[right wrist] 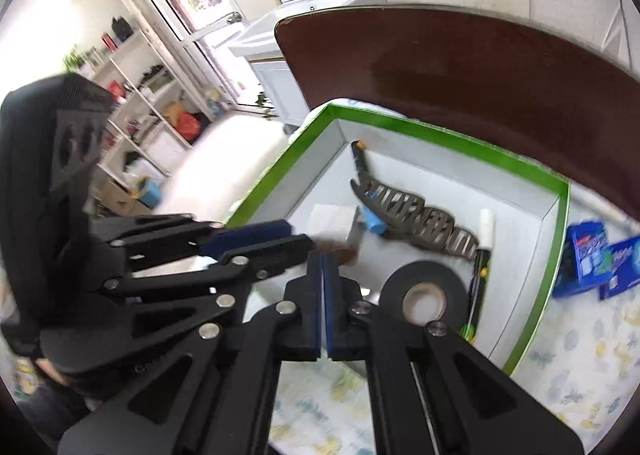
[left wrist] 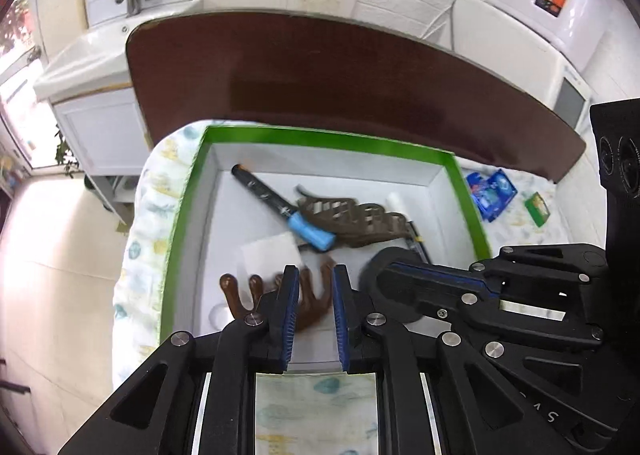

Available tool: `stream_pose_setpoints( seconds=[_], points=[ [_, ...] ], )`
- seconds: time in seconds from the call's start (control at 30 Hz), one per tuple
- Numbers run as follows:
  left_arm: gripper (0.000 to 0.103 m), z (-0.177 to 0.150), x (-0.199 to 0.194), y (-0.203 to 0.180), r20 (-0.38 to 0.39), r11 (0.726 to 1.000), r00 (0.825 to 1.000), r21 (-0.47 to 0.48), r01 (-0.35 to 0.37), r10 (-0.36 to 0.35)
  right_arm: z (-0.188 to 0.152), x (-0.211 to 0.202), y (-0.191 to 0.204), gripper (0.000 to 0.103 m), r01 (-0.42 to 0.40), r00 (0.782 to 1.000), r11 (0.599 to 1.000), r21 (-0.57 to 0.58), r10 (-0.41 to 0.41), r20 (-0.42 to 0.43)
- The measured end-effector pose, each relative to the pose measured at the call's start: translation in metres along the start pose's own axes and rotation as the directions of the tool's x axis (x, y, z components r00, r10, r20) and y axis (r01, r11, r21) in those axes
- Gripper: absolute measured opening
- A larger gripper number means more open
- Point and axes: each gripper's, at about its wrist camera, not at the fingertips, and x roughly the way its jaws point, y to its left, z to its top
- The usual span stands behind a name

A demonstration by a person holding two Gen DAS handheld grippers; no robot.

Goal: Organize rigid objects
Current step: 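Open the right tool to drop the comb into the box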

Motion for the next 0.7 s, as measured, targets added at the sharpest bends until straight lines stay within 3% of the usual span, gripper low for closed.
stream_pose_setpoints(
  seconds=[0.07, 0.23, 0.5, 0.57, 0.63, 0.7],
  points=[
    [0.015, -0.002, 0.009, 0.012, -0.029, 0.999, 0.999, -0.035, 0.031, -0.032, 0.0, 0.012, -0.001, 0.003, -0.013, 0.999, 1.0, 0.027, 0.014, -0.037],
    [0.015, -0.01, 0.021, 0.023, -0.05, 0.999, 0.999, -0.048, 0.016, -0.019, -0.007, 0.029, 0.0, 0.003, 0.014, 0.996, 0.999, 0.032, -0.011, -0.093],
    [0.016, -0.008, 0.018, 0.005, -0.039, 1.0, 0.999, -0.002, -0.005, 0.005, -0.019, 0.023, -0.017, 0.004, 0.049, 0.994, 0.997, 0.053, -0.044, -0.099],
    [0.018, -0.005, 0.018, -0.003, -0.034, 1.0, 0.999, 0.01, -0.002, 0.002, -0.02, 0.012, -0.028, 0.004, 0.058, 0.995, 0.996, 0.074, -0.052, -0.081],
    [0.029, -0.001, 0.017, -0.015, -0.029, 1.0, 1.0, 0.02, 0.011, -0.011, -0.023, -0.002, -0.041, 0.004, 0.07, 0.996, 0.993, 0.095, -0.065, -0.057],
    [0.032, 0.003, 0.017, -0.03, -0.025, 0.999, 0.999, 0.033, 0.024, -0.023, -0.027, -0.02, -0.059, 0.004, 0.085, 0.996, 0.988, 0.128, -0.082, -0.028]
  ],
)
